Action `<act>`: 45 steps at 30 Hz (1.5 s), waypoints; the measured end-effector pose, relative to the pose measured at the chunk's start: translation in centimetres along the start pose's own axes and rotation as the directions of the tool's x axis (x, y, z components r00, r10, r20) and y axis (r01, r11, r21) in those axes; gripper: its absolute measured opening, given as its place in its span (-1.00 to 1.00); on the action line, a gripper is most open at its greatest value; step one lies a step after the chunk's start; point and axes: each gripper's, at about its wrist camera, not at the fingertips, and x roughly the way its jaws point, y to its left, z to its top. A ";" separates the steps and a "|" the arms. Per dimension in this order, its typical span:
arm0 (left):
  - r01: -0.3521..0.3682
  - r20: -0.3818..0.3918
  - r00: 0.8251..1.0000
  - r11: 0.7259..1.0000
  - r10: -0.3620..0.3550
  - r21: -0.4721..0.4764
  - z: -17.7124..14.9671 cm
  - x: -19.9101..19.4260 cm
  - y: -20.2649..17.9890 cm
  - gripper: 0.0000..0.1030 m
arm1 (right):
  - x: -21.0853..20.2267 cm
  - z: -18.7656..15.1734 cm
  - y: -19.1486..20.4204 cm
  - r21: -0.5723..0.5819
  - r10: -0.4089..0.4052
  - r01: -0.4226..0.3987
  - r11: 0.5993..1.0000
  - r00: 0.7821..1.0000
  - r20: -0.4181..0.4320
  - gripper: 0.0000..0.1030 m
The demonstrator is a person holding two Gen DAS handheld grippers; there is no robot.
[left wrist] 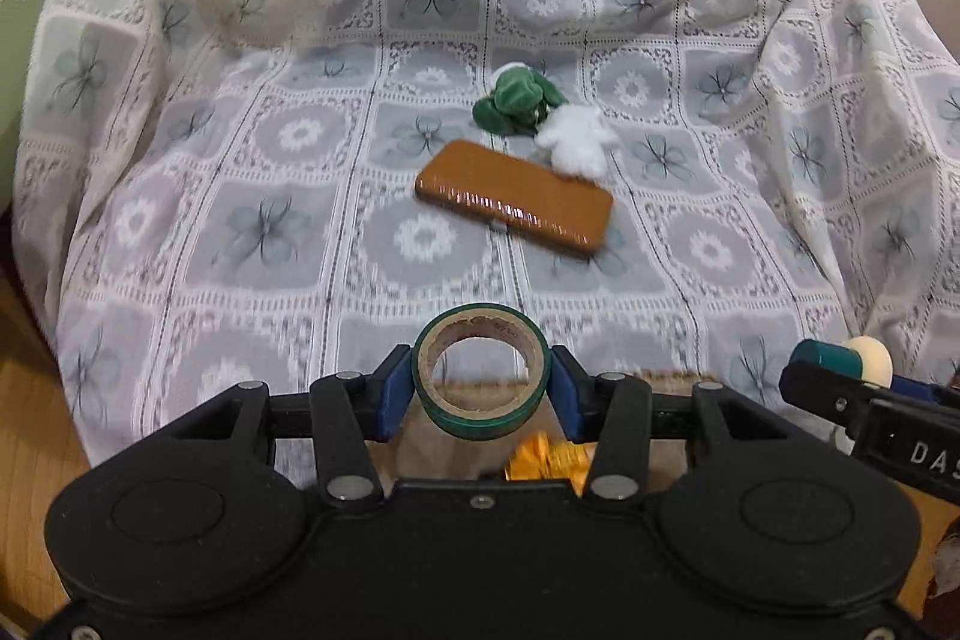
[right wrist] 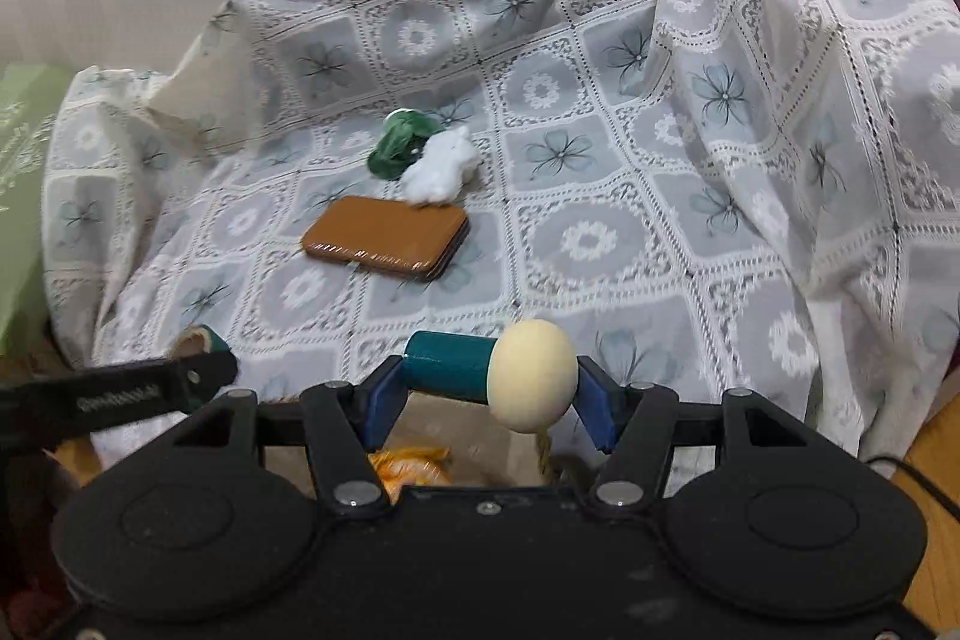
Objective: Organize soft objects
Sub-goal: 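Lift the green tape roll with the left tool while the right tool lifts the dauber, then release the green tape roll into the basket with the left tool while the right tool releases the dauber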
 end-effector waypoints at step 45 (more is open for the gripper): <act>0.000 -0.035 0.999 0.998 -0.002 -0.061 -8.5 -4.5 -1.5 -0.09 | -4.8 -6.6 -1.4 0.066 0.048 -0.044 0.997 0.997 -0.063 0.15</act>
